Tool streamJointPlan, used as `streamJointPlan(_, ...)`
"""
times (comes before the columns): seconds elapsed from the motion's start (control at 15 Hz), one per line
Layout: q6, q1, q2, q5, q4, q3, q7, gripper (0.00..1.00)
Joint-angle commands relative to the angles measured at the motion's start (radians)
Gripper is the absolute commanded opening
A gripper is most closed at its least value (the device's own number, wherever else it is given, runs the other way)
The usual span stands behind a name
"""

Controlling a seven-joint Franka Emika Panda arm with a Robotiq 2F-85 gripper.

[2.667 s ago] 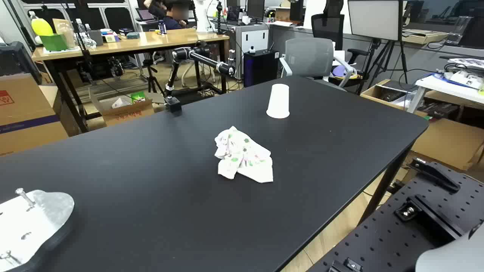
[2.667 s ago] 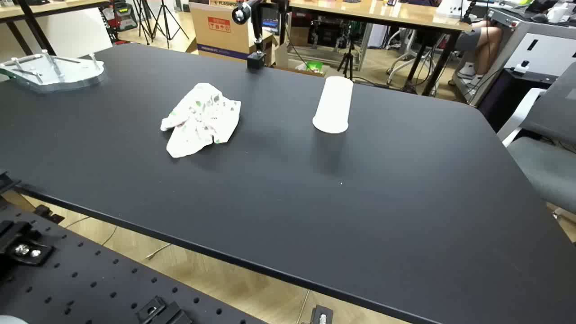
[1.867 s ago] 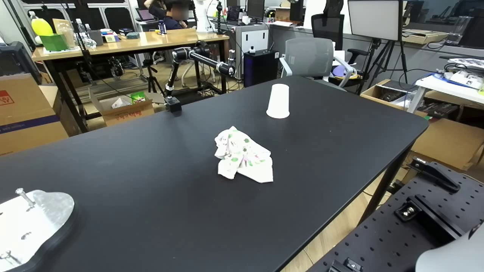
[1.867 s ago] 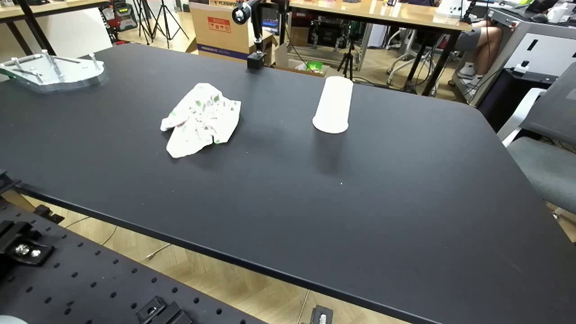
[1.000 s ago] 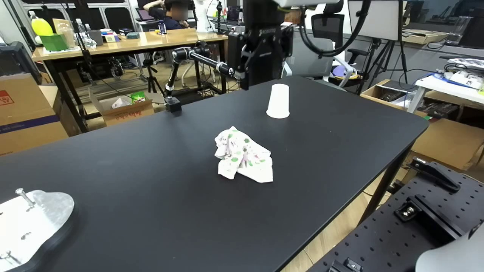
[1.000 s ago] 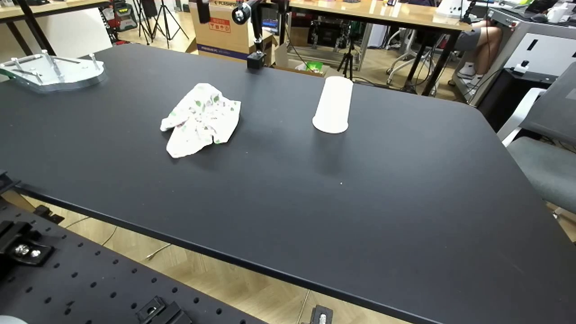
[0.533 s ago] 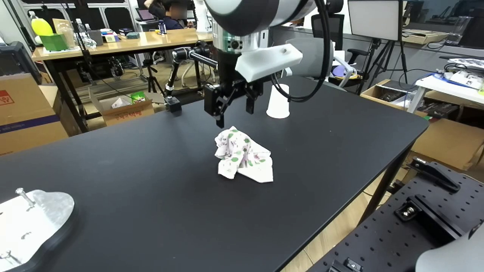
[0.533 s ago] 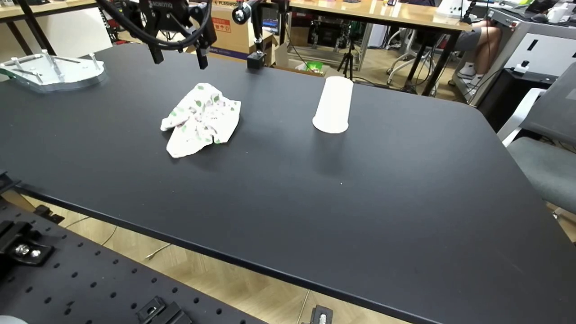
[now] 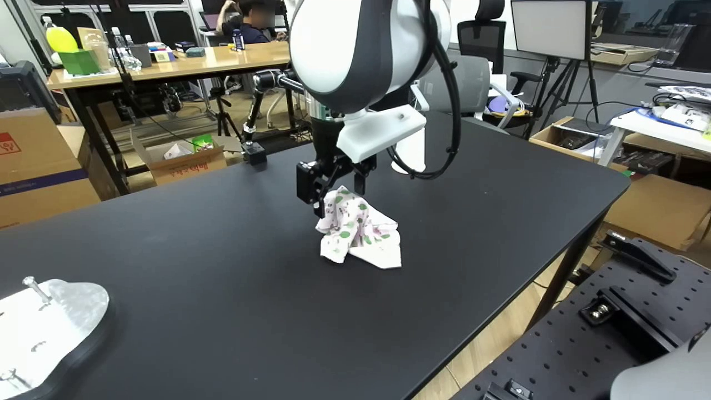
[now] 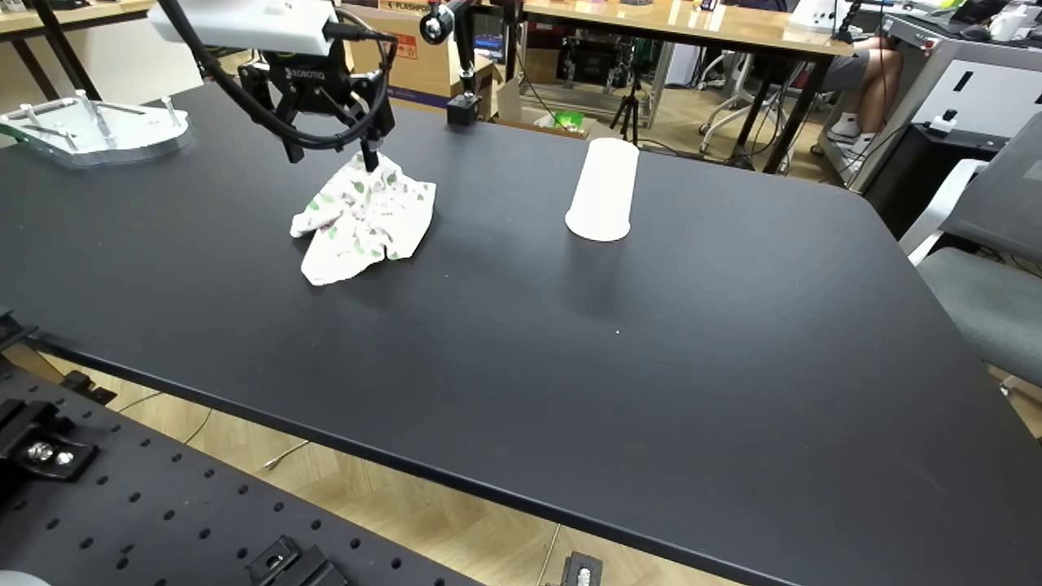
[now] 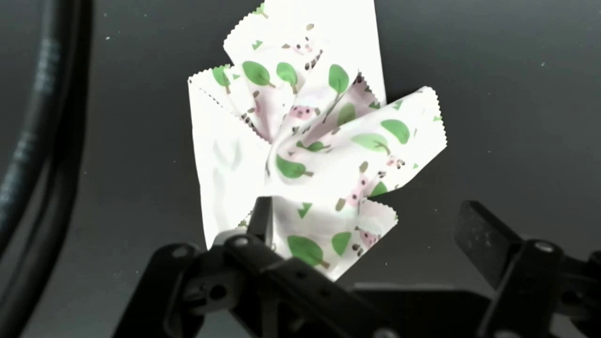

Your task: Hang the cloth on the rack.

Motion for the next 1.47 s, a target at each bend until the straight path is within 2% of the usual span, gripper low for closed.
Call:
streamJointPlan(0.0,-0.01,0.029,0.048,-0.004,0.045,-0.027,0.022,0.74)
streamJointPlan(0.67,-0.019,0.026,0.009,0.039,0.045,-0.032,0.014,0.04)
streamJointPlan(0.8,-0.031,0.023,-0.018,0.039,0.041,-0.036,0.016,0.0)
streamJointPlan(1.0,-0.089,0.003,-0.063,0.096,0.046,-0.013,-0.016,0.01)
streamJointPlan(1.2,-0.232,-0.013,-0.131,0.199,0.075,0.01,-0.086,0.01)
streamJointPlan(1.4,-0.422,-0.014,-0.21,0.248,0.141,0.005,-0.15,0.01)
